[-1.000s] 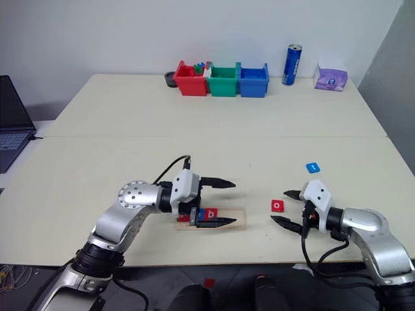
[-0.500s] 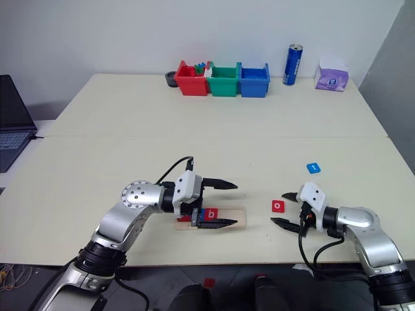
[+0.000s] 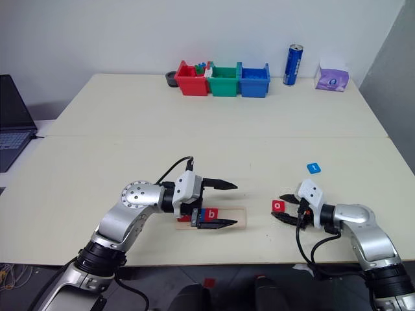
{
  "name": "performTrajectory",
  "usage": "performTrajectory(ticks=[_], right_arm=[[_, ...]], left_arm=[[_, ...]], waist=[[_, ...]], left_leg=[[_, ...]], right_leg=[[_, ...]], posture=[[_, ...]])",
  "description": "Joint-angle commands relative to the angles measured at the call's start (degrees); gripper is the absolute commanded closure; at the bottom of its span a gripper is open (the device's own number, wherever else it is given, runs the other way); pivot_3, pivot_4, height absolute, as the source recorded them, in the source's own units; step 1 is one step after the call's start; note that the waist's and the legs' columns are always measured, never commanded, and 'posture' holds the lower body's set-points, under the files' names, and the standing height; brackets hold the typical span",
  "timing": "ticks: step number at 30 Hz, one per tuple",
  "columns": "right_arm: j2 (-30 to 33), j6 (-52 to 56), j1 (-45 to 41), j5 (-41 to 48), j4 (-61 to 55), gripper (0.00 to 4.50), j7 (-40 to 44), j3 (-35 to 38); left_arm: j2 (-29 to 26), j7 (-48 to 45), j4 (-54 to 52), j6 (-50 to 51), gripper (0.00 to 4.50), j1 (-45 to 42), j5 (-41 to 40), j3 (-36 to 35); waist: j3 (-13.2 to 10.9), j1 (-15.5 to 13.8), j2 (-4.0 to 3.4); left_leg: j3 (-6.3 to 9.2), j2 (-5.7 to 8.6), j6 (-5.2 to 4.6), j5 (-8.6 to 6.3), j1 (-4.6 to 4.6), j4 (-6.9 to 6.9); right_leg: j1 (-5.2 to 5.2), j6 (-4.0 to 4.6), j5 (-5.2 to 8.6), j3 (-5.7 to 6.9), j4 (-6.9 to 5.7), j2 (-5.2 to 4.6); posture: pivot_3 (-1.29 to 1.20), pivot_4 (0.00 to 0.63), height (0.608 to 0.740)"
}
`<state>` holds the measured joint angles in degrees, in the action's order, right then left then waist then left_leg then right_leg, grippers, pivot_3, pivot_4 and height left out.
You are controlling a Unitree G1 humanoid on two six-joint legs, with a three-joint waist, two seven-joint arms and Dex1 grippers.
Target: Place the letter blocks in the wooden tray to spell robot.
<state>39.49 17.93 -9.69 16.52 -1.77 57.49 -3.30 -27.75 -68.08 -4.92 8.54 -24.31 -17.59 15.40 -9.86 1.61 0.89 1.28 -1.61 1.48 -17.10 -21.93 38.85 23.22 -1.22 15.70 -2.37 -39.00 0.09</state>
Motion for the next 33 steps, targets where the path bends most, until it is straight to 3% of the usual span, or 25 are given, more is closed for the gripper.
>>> performTrajectory(ticks=[1,2,13,22,33], right_arm=[[0.7,-0.2,-0.1,0.1,-0.5,2.84,1.0,0.5],[0.8,-0.3,-0.2,0.1,-0.4,3.07,0.9,0.5],[1.5,4.5,-3.6,4.1,-9.9,3.05,0.5,1.8],[-1.8,8.5,-9.5,-0.2,-16.4,3.05,-1.5,-8.3],[-5.2,8.5,-11.0,-4.7,-14.9,3.05,-2.9,-15.2]], left_arm=[[-0.1,0.3,-2.3,0.1,0.00,-0.3,-0.4,-0.3],[-0.1,0.3,-2.3,0.2,0.00,-0.3,-0.4,-0.3],[-2.9,-2.6,-2.6,-0.2,0.00,0.6,-4.0,-3.9],[-13.1,-9.9,1.1,-3.6,0.00,4.3,-5.9,-10.8],[-14.6,-9.2,-2.2,-2.8,0.00,7.9,-6.3,-12.1]], waist=[[0.0,0.0,0.00],[0.0,0.0,0.00],[0.0,0.3,-0.01],[0.0,0.0,0.00],[0.0,-0.1,0.02]], left_leg=[[0.00,0.00,0.00,0.00,0.00,0.00],[0.00,0.00,0.00,0.00,0.00,0.00],[0.01,-0.03,0.00,0.00,0.01,0.00],[0.04,-0.05,0.00,0.00,0.01,0.00],[0.04,-0.03,0.00,0.00,-0.05,0.02]], right_leg=[[0.00,0.00,0.00,0.00,0.00,0.00],[0.00,0.00,0.00,0.00,0.00,0.00],[0.00,0.00,0.00,0.00,-0.03,0.01],[0.00,0.01,0.01,0.06,0.00,0.02],[0.03,0.01,0.01,0.09,-0.03,-0.08]], posture=[[0.00,0.150,0.740],[0.00,0.150,0.740],[0.00,0.150,0.740],[0.00,0.150,0.740],[0.00,0.150,0.740]])
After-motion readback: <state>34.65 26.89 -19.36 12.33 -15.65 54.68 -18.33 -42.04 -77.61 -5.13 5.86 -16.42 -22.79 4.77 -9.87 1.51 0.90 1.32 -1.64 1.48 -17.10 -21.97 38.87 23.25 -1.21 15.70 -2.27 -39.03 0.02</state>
